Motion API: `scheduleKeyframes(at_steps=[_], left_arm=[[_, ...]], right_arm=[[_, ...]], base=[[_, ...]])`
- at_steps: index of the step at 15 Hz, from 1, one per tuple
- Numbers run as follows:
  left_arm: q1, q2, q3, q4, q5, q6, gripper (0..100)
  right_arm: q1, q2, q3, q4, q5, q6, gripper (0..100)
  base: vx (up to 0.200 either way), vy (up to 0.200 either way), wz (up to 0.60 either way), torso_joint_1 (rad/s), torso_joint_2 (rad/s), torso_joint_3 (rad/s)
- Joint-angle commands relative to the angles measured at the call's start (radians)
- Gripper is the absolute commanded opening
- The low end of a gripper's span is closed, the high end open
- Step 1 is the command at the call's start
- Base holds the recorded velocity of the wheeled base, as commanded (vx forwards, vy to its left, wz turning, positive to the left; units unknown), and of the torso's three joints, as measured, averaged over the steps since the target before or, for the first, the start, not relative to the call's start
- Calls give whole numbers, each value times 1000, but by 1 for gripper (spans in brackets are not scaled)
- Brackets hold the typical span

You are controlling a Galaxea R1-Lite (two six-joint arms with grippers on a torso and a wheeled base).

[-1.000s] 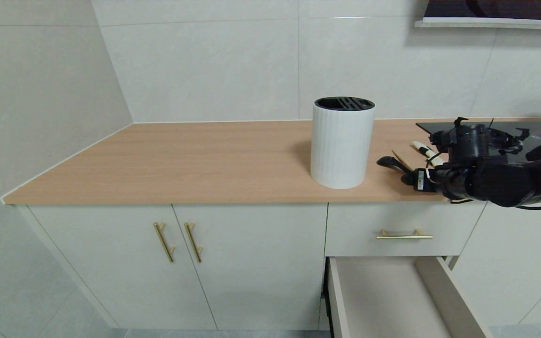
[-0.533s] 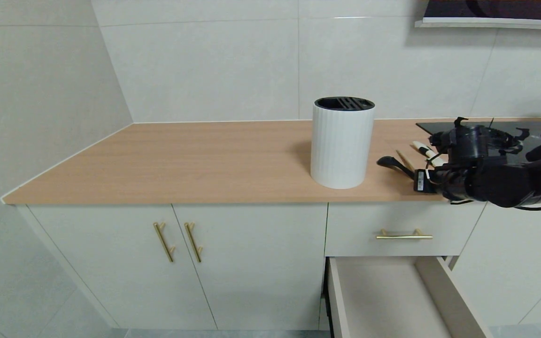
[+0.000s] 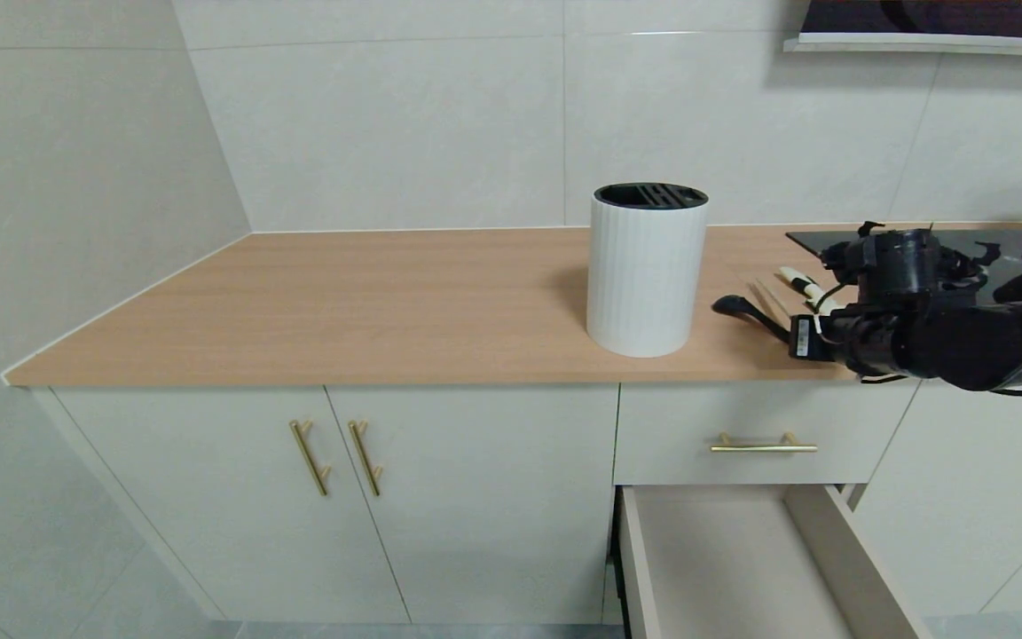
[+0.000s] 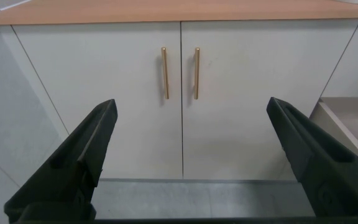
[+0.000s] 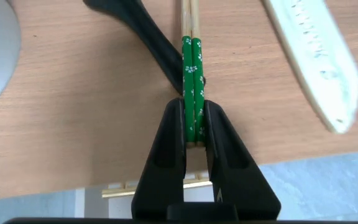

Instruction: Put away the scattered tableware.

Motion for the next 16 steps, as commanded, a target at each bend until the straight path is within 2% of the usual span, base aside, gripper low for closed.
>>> scheduleKeyframes(at_steps=[1, 6, 8, 10, 12, 14, 16], left_arm=[[0, 2, 0, 0, 1, 0, 100], [0, 2, 0, 1, 1, 0, 100], [0, 2, 0, 0, 1, 0, 100], [0, 2, 0, 0, 1, -2, 100], [0, 2, 0, 0, 1, 0, 100], [0, 2, 0, 0, 1, 0, 100], [0, 2, 0, 0, 1, 0, 100]], right_arm=[[12, -112, 72, 1, 2, 6, 0], [63, -464, 405, 0, 4, 31, 0], [69, -589, 492, 6, 10, 29, 0], [69, -651, 509, 46, 13, 28, 0], [69, -741, 503, 152, 44, 26, 0], [63, -804, 471, 222, 145, 26, 0], [64, -832, 480, 247, 182, 25, 0]], base=[[0, 0, 0, 0, 0, 0], [0, 0, 0, 0, 0, 0], [0, 0, 0, 0, 0, 0], [0, 0, 0, 0, 0, 0], [0, 0, 0, 0, 0, 0], [0, 0, 0, 0, 0, 0], [0, 0, 0, 0, 0, 0]])
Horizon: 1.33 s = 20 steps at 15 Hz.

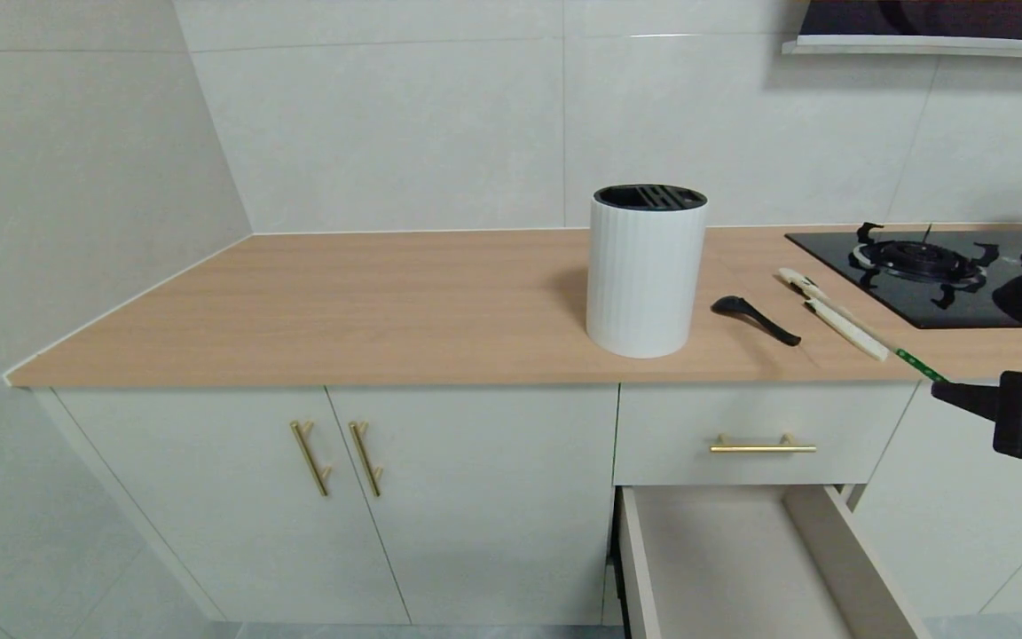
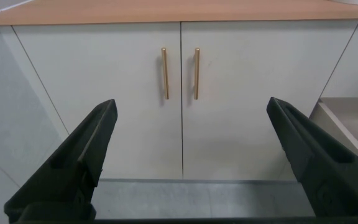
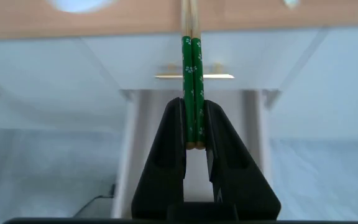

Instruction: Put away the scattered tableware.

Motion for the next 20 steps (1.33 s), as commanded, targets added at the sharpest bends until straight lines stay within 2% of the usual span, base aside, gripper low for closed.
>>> scheduleKeyframes(at_steps=[1, 3, 4, 7, 20], left_arm=[[0, 2, 0, 0, 0, 1, 100], [0, 2, 0, 0, 0, 1, 100], [0, 2, 0, 0, 0, 1, 100], [0, 2, 0, 0, 0, 1, 100], [0, 2, 0, 0, 0, 1, 100]], right_arm=[[0, -63, -2, 44, 7, -4, 0], [5, -65, -7, 105, 31, -25, 0], [5, -65, -4, 179, 83, -74, 0], [16, -59, -16, 303, 163, -99, 0], [17, 23, 25, 309, 168, -131, 0]], base=[[0, 0, 0, 0, 0, 0], [0, 0, 0, 0, 0, 0], [0, 0, 0, 0, 0, 0], [0, 0, 0, 0, 0, 0], [0, 0, 0, 0, 0, 0]])
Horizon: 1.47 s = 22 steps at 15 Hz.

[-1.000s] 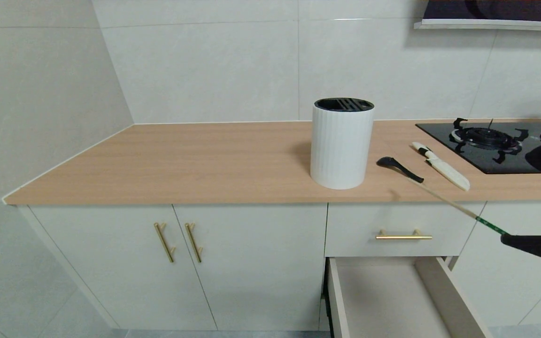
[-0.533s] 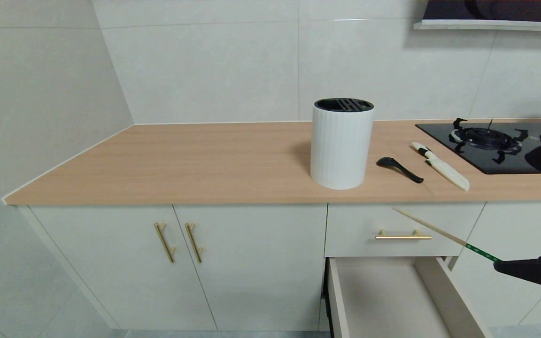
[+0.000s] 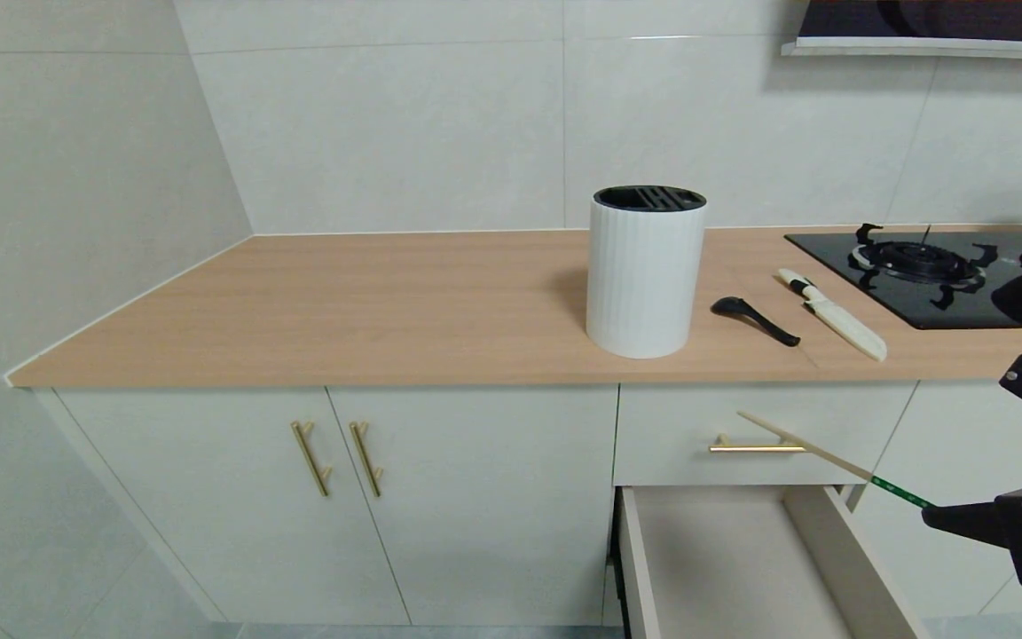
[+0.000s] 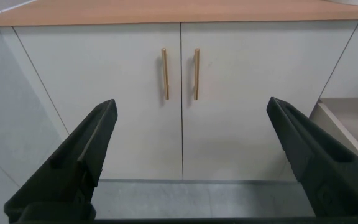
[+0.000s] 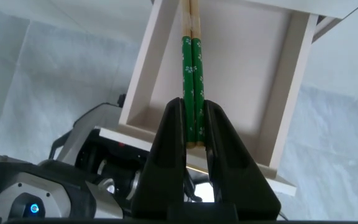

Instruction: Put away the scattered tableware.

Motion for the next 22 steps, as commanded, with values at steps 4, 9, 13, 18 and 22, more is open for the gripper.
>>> scheduleKeyframes(at_steps=[4, 9, 13, 18, 22], left_arm=[[0, 2, 0, 0, 0, -2, 100], [0, 2, 0, 0, 0, 0, 100], [0, 2, 0, 0, 0, 0, 100], [0, 2, 0, 0, 0, 0, 100], [0, 2, 0, 0, 0, 0, 100]], right_arm=[[1, 18, 13, -7, 0, -23, 0], [1, 26, 13, -7, 0, -24, 0], [1, 38, 22, -9, 0, -30, 0], [1, 47, 41, -41, 0, -32, 0], [2, 63, 42, -42, 0, -32, 0]], base=[[0, 0, 0, 0, 0, 0], [0, 0, 0, -148, 378, 224], [0, 0, 0, -183, 469, 284], [0, 0, 0, -79, 226, 146], [0, 0, 0, 0, 0, 0]])
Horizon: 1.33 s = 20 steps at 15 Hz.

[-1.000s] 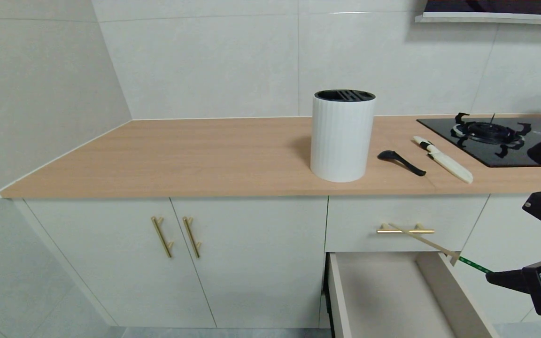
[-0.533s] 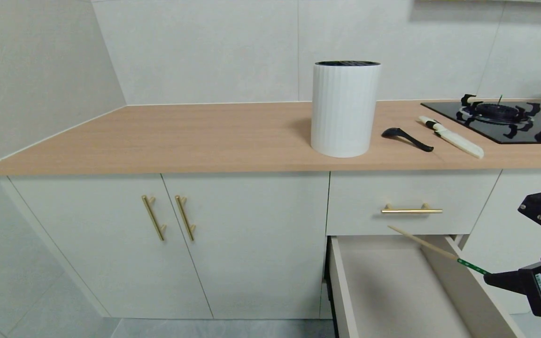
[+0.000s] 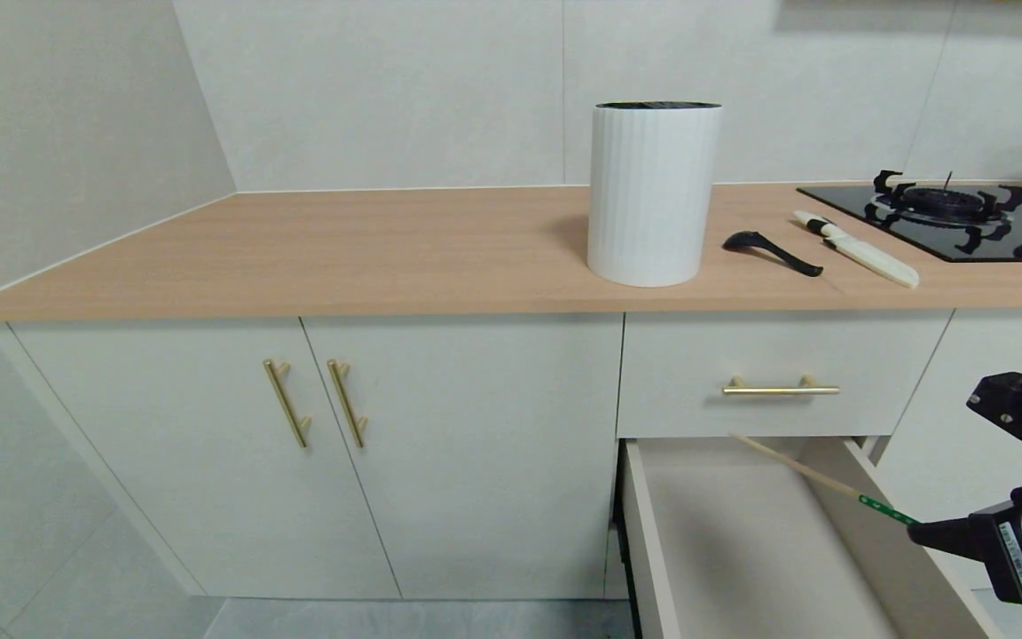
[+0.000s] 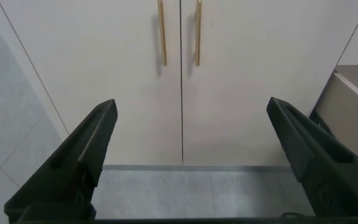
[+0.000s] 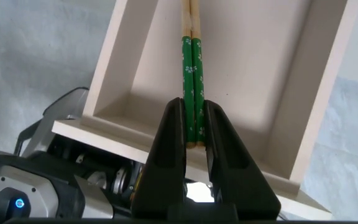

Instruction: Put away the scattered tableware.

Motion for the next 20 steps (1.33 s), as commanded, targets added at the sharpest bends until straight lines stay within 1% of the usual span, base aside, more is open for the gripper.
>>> scheduleKeyframes(at_steps=[1, 9, 13, 17, 18, 19, 20], left_arm=[[0, 2, 0, 0, 0, 0, 100], [0, 2, 0, 0, 0, 0, 100], [0, 2, 0, 0, 0, 0, 100], [0, 2, 0, 0, 0, 0, 100], [0, 2, 0, 0, 0, 0, 100], [0, 2, 0, 0, 0, 0, 100], [0, 2, 0, 0, 0, 0, 100]], right_arm=[[0, 13, 0, 0, 0, 1, 0], [0, 71, -3, -1, 2, 0, 0], [0, 134, 2, -67, 0, 1, 0], [0, 272, -4, -179, 0, 0, 0], [19, 346, -27, -244, -3, 4, 0], [46, 406, -40, -259, -12, 17, 0], [49, 444, -66, -256, -27, 40, 0]], base=[[0, 0, 0, 0, 0, 0], [0, 0, 0, -89, 306, 220], [0, 0, 0, -12, 38, 18], [0, 0, 0, 0, 0, 0], [0, 0, 0, 0, 0, 0], [0, 0, 0, 0, 0, 0], [0, 0, 0, 0, 0, 0]])
